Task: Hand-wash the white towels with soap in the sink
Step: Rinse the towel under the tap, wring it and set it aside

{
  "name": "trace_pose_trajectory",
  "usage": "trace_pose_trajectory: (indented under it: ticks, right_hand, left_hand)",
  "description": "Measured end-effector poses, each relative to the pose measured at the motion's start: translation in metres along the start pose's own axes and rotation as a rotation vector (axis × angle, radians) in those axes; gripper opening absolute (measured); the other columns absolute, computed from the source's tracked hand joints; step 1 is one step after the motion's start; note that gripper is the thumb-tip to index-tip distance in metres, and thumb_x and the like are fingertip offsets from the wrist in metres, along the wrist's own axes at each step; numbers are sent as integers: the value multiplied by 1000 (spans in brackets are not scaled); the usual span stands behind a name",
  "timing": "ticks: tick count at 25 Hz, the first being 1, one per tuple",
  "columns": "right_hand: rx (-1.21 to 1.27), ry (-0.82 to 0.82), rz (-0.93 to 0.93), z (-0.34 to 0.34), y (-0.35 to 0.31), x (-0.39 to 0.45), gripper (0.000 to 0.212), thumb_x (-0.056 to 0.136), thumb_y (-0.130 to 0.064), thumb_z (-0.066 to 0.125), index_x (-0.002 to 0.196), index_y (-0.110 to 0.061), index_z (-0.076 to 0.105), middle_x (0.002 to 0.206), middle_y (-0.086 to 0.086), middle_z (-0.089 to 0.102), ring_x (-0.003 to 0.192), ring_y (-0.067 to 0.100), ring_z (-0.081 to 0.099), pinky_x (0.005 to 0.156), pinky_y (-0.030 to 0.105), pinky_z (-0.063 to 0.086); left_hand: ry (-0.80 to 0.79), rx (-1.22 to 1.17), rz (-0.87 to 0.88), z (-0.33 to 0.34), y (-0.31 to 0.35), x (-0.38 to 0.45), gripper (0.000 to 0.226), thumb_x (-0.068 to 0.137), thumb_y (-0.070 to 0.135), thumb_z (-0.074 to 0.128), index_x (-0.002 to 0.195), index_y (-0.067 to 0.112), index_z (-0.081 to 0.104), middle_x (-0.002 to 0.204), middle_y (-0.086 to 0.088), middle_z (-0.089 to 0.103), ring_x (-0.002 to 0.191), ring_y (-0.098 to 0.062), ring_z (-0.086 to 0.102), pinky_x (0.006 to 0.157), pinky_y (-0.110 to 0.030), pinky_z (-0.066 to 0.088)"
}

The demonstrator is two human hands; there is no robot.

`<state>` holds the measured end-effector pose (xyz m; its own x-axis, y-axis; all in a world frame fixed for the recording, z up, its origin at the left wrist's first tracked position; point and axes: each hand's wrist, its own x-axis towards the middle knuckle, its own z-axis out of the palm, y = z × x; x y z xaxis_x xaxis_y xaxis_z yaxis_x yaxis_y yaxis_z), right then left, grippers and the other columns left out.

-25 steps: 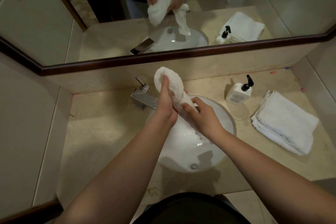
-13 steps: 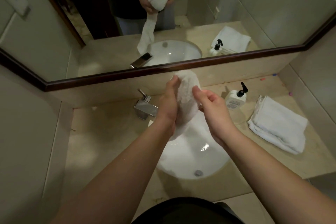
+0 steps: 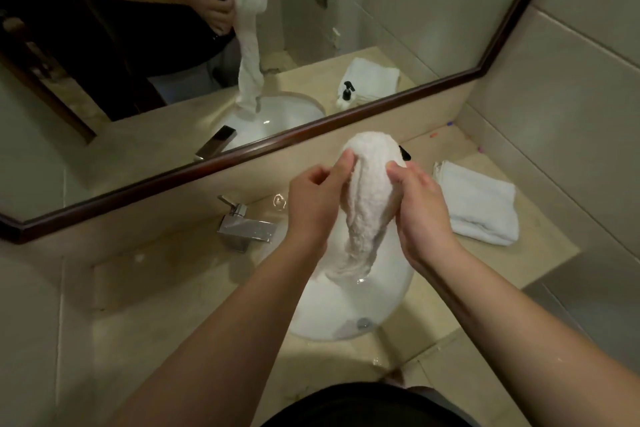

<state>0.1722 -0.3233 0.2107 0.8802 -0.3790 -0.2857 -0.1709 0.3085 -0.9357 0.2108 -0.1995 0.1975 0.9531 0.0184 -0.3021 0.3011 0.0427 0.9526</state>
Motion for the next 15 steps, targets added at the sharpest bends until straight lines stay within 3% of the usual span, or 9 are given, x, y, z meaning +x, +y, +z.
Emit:
trace_pose_trajectory:
  ticks: [2,4,8,10,13,15]
  right_hand:
    - [-19,20,-48,-19,-7,-3,7,95,-17,59,92,-12,64,82,-1,72,80,9,67,79,26,51]
    - [-66,27,-110,-44,-12,-3,6,94,-15,60,90,-12,64,76,-5,69,71,4,63,68,17,49]
    - [-177,33,-181,-96,-22,5,13,92,-11,65,81,-12,58,53,-17,53,52,-2,48,54,13,39]
    - [-154,58,-140,-130,-32,12,10,88,-13,69,88,-9,61,60,-13,59,57,2,53,58,16,42]
    - [-82,66,-17,-182,-43,28,31,75,-20,68,102,-5,67,83,5,71,73,14,65,67,26,51]
    - [-103,78,20,-220,-45,37,20,79,-15,67,97,-8,71,89,8,74,80,21,67,74,35,53]
  left_hand:
    - [-87,88,75,20,4,-9,52,95,48,58,82,0,71,74,-11,69,65,-9,59,63,-14,46]
    - [-172,115,128,47,4,-16,50,97,42,58,85,-5,68,73,-12,67,64,-6,55,58,-12,43]
    - [-225,36,111,99,-4,-24,32,91,35,70,82,4,65,74,-3,62,71,-14,56,71,-31,48]
    - [-251,-21,45,130,-10,-27,27,89,35,69,79,11,62,78,-7,62,76,-19,57,74,-36,48]
    - [-259,-31,-62,177,-16,-29,26,85,34,72,79,12,60,83,-9,65,81,-23,60,77,-40,48]
    - [-222,-38,-98,207,-23,-31,22,86,29,73,83,11,61,82,-9,65,81,-22,60,76,-39,46]
